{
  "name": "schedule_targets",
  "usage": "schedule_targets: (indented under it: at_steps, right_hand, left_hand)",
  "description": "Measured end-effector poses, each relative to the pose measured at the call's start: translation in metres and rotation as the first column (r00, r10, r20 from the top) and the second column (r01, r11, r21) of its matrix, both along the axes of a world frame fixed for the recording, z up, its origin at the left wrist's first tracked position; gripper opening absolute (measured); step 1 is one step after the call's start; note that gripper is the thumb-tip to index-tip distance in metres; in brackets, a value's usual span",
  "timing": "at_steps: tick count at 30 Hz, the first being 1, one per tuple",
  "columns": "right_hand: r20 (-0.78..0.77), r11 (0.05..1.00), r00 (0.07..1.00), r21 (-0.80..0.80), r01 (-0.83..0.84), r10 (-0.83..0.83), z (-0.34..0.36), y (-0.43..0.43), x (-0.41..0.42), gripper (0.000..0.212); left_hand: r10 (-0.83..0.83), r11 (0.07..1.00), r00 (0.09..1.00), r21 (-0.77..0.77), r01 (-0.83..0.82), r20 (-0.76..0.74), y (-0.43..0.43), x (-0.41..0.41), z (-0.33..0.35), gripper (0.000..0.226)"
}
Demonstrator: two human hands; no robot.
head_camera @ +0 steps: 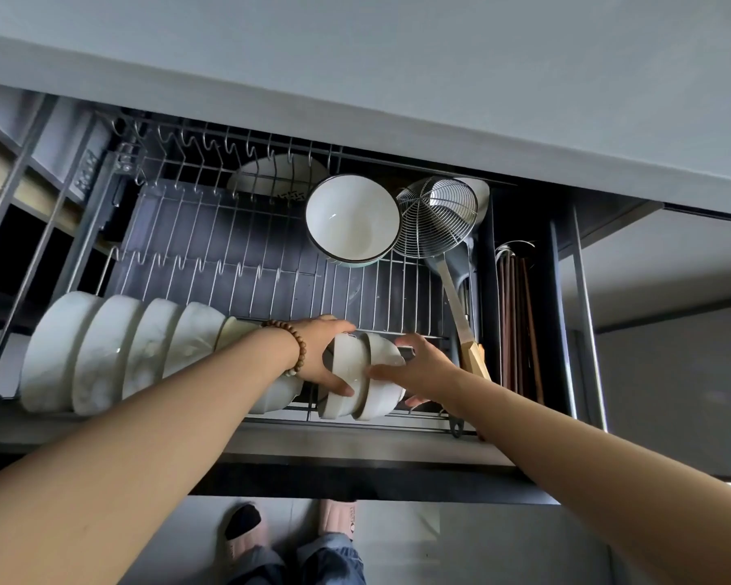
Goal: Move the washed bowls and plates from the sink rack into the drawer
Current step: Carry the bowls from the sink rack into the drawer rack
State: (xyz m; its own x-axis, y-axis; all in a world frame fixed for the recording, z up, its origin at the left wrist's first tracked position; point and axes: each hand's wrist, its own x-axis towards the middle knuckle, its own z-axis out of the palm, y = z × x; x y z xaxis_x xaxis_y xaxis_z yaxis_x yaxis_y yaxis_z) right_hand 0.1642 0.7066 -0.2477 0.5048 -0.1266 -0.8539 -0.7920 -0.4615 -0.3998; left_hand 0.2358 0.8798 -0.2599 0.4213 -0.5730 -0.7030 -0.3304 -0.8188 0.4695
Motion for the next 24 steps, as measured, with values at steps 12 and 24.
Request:
schedule_targets:
  at_steps: [12, 24]
  right_hand:
    - [0.108, 0.999, 0.993, -0.007, 0.041, -0.04, 0.049, -0.023, 0.003, 0.075]
    - [0.493, 0.909, 0.781, 0.057, 0.412, -0.384, 0.252, -0.127, -0.095, 0.061]
  left_hand:
    - [0.181, 0.982, 0.983, -0.054, -0.182, -0.009, 0.038, 0.003, 0.051, 0.085]
    - [0.332, 0.854, 0.941, -0.444, -0.269, 0.067, -0.041, -0.008, 0.241, 0.051]
